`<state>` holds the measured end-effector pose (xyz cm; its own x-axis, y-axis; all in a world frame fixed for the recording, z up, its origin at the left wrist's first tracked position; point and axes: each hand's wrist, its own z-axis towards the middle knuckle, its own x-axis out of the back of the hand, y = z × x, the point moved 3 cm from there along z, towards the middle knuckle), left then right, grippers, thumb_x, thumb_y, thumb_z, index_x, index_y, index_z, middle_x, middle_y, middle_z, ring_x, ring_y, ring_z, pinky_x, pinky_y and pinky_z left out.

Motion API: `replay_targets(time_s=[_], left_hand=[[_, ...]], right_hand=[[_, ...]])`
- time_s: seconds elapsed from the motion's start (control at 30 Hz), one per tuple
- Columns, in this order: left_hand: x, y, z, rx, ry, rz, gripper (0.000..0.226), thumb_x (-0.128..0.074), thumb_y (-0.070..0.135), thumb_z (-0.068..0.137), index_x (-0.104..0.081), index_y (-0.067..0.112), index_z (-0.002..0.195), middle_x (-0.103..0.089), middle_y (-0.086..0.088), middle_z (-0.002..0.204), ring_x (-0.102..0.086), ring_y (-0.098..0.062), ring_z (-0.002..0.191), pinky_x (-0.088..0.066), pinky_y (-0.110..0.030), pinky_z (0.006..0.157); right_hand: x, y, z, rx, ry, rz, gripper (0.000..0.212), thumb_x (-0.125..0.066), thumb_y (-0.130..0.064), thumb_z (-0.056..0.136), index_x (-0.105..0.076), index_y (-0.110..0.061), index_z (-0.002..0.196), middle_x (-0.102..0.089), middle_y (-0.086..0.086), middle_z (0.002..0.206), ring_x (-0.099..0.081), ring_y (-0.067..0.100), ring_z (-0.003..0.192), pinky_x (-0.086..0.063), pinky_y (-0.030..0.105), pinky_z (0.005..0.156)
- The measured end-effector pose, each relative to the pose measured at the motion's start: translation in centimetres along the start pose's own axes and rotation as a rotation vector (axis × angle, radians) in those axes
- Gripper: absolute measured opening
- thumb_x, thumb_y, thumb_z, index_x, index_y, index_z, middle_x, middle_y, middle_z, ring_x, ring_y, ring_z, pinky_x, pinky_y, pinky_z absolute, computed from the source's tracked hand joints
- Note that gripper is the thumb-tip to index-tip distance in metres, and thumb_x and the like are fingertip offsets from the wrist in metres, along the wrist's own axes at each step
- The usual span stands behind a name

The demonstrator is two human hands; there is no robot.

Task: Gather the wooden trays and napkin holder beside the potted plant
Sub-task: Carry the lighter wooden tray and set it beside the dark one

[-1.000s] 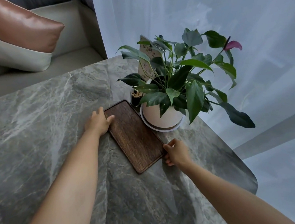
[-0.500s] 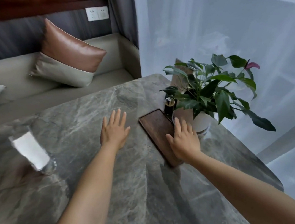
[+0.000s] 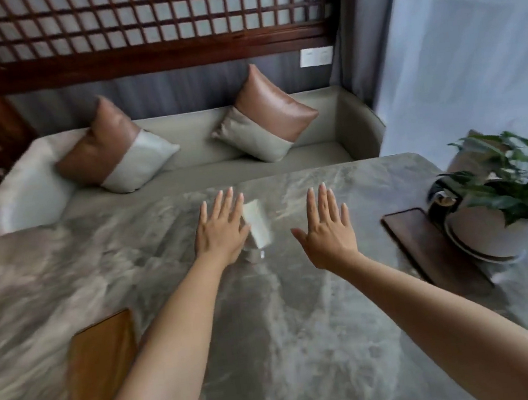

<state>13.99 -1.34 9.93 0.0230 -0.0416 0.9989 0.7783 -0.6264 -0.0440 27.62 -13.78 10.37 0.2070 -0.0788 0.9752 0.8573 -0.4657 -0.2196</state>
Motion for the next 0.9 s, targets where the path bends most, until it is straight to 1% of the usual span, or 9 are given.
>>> replay_targets(time_s=[0.23,0.43,0.67,0.8,0.9], left_hand=[[-0.9,-14.5,-7.1,0.200,-0.048,0.031,0.062,-0.020,0.043,0.100,0.003,0.020,0.152,0.009,-0.002,0.162,0.007,-0.018,0.150,0.001,-0.043,0.121],[-3.5,-23.2,-12.9,0.316,-0.127,0.047,0.062,-0.017,0.044,0.100,0.006,0.019,0.152,0.011,-0.002,0.162,0.009,-0.018,0.150,0.002,-0.043,0.121],[-8.4,-28.3,-17.1,0.349,-0.249,0.019,0.062,-0.019,0.044,0.100,0.003,0.019,0.152,0.007,-0.002,0.162,0.008,-0.018,0.150,0.001,-0.043,0.122],[-11.3,-29.1,-18.4,0.340,-0.322,0.005,0.062,-0.019,0.046,0.099,-0.001,0.019,0.153,-0.004,-0.003,0.163,0.004,-0.019,0.150,0.000,-0.043,0.122],[-13.0,-29.3,-18.7,0.343,-0.366,-0.014,0.062,-0.021,0.046,0.099,-0.005,0.018,0.153,-0.013,-0.004,0.161,-0.003,-0.020,0.150,-0.006,-0.042,0.122]], right_hand=[[-2.9,-13.7,-1.1,0.182,-0.037,-0.002,0.074,-0.023,-0.048,0.095,0.018,-0.012,0.144,0.023,0.010,0.155,0.021,0.024,0.143,0.008,0.042,0.118],[-6.7,-22.5,-3.2,0.272,-0.131,-0.019,0.074,-0.021,-0.049,0.095,0.023,-0.013,0.142,0.026,0.009,0.154,0.024,0.024,0.142,0.009,0.042,0.117],[-12.5,-28.1,-6.7,0.289,-0.274,-0.042,0.074,-0.019,-0.050,0.095,0.025,-0.013,0.141,0.027,0.009,0.154,0.025,0.024,0.142,0.010,0.042,0.118],[-15.5,-28.9,-8.5,0.249,-0.380,-0.034,0.072,-0.018,-0.050,0.095,0.022,-0.015,0.143,0.024,0.009,0.155,0.022,0.024,0.143,0.007,0.043,0.119],[-17.6,-28.6,-10.1,0.170,-0.478,-0.008,0.072,-0.020,-0.051,0.094,0.019,-0.017,0.144,0.015,0.010,0.157,0.014,0.025,0.145,0.001,0.044,0.120]])
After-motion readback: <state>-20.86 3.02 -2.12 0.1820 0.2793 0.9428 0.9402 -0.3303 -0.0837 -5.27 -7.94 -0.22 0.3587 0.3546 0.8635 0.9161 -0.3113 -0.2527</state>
